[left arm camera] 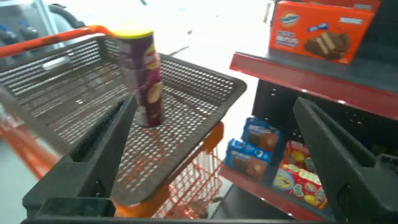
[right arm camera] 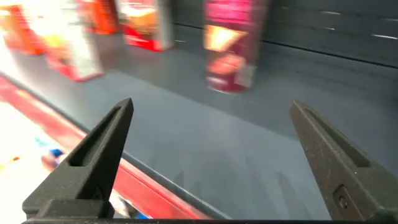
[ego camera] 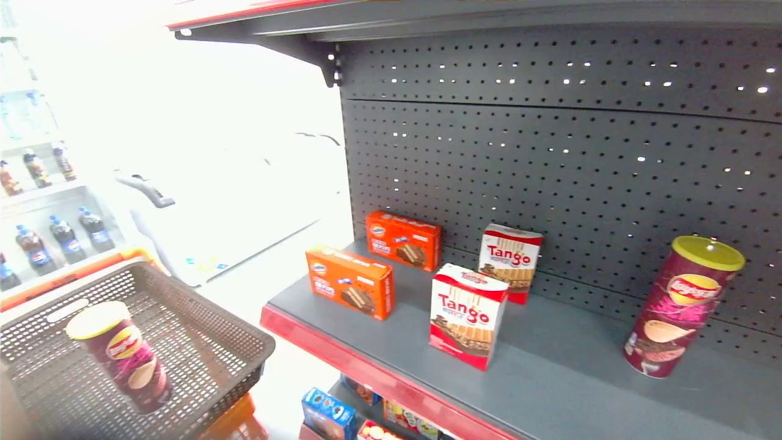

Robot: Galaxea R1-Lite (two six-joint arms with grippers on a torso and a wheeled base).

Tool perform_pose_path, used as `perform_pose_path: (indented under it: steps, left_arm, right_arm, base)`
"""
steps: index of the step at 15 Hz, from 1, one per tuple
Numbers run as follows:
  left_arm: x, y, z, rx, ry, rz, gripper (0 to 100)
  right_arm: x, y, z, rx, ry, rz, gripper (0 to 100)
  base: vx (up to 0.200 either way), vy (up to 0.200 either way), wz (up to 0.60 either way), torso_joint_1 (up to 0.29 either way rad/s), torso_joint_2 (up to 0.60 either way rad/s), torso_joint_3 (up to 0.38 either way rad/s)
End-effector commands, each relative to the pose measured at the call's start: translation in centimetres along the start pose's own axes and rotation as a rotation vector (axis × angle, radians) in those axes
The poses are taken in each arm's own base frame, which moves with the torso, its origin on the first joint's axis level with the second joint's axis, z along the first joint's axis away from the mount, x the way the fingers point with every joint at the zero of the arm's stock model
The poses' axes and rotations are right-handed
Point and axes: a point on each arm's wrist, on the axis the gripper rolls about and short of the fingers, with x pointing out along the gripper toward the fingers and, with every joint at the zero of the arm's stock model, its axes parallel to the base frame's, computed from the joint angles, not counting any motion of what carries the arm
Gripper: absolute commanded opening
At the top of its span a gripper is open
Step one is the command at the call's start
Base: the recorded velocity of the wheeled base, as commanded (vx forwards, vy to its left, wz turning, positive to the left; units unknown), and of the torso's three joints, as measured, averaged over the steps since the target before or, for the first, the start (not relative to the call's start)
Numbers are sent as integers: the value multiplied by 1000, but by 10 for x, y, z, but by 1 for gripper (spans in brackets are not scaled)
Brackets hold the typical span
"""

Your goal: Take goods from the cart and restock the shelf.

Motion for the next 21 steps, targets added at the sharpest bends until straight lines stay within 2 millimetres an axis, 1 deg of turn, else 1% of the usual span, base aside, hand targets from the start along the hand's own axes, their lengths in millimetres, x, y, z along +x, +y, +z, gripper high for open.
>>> perform_pose_path:
  steps: [1, 7, 11, 12, 13, 14, 15, 16, 17, 18, 19, 20, 21]
  left_arm:
    - [0, 0, 0, 1, 1, 1, 100]
    - [0, 0, 0, 1, 1, 4, 100]
    - [0, 0, 0, 7, -2, 4, 100]
    - [-5, -1, 31, 44, -54, -35, 100]
    - [12, -3, 70, 131, 63, -66, 100]
    - [26, -5, 90, 160, 125, -71, 100]
    - [64, -10, 142, 165, 181, -66, 100]
    - [101, -13, 151, 160, 262, -63, 100]
    - [122, -13, 152, 150, 291, -30, 100]
    - [129, -14, 151, 153, 303, -31, 100]
    - [174, -17, 137, 152, 383, -46, 100]
    - [195, -13, 124, 134, 441, -65, 100]
    - [209, -8, 110, 116, 488, -107, 100]
  right_arm:
    - [0, 0, 0, 0, -1, 1, 100]
    - [0, 0, 0, 0, -1, 1, 100]
    - [0, 0, 0, 0, -1, 1, 100]
    - [0, 0, 0, 0, -1, 2, 100]
    - [0, 0, 0, 0, -1, 1, 100]
    - [0, 0, 0, 0, -1, 1, 100]
    - [0, 0, 0, 0, -1, 1, 100]
    - [0, 0, 0, 0, -1, 1, 100]
    - [0, 0, 0, 0, -1, 2, 100]
    - [0, 0, 0, 0, -1, 1, 100]
    - [0, 0, 0, 0, -1, 2, 100]
    - [0, 0, 0, 0, -1, 1, 100]
    - [0, 0, 0, 0, -1, 1, 100]
  base:
    - [0, 0, 600, 7, 2, -2]
    - [0, 0, 600, 2, 3, 2]
    - [0, 0, 0, 0, 0, 0]
    - [0, 0, 0, 0, 0, 0]
    - [0, 0, 0, 0, 0, 0]
    - [0, 0, 0, 0, 0, 0]
    - [0, 0, 0, 0, 0, 0]
    - [0, 0, 0, 0, 0, 0]
    - [0, 0, 0, 0, 0, 0]
    - [0, 0, 0, 0, 0, 0]
    - [0, 0, 0, 0, 0, 0]
    - [0, 0, 0, 0, 0, 0]
    - [0, 0, 0, 0, 0, 0]
